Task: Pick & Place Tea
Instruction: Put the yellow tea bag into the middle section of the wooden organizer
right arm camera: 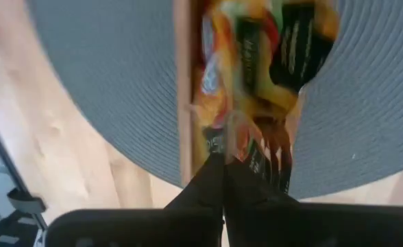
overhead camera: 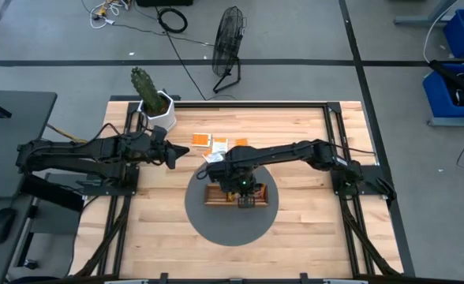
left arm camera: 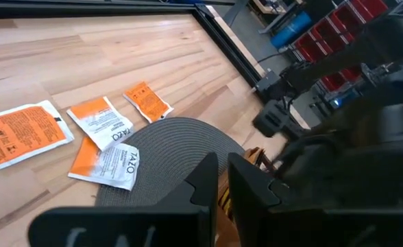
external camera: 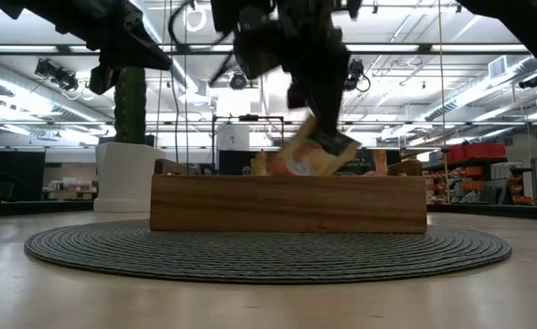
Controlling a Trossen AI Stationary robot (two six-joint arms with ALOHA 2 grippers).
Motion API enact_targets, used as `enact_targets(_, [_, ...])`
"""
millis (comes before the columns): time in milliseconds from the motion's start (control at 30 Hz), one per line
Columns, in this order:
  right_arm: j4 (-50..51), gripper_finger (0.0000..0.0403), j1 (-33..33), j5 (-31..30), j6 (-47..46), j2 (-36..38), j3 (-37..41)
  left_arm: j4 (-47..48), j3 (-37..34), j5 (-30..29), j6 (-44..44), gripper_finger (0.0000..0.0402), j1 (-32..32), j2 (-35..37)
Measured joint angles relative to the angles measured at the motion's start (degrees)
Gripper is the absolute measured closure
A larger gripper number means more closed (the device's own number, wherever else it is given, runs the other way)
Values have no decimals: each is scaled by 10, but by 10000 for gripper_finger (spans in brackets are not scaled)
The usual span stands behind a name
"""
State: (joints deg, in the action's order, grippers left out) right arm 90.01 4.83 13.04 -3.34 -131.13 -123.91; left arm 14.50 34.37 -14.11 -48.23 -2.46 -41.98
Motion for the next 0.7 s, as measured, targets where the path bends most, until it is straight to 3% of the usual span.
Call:
enact_targets(267, [-2, 403, -1, -2, -18, 0, 18, 0, 0, 18, 0, 365, 0, 0])
enact_targets(700, [-14, 383, 1, -36, 13, 0, -20, 0, 0, 24, -1, 365, 0, 0])
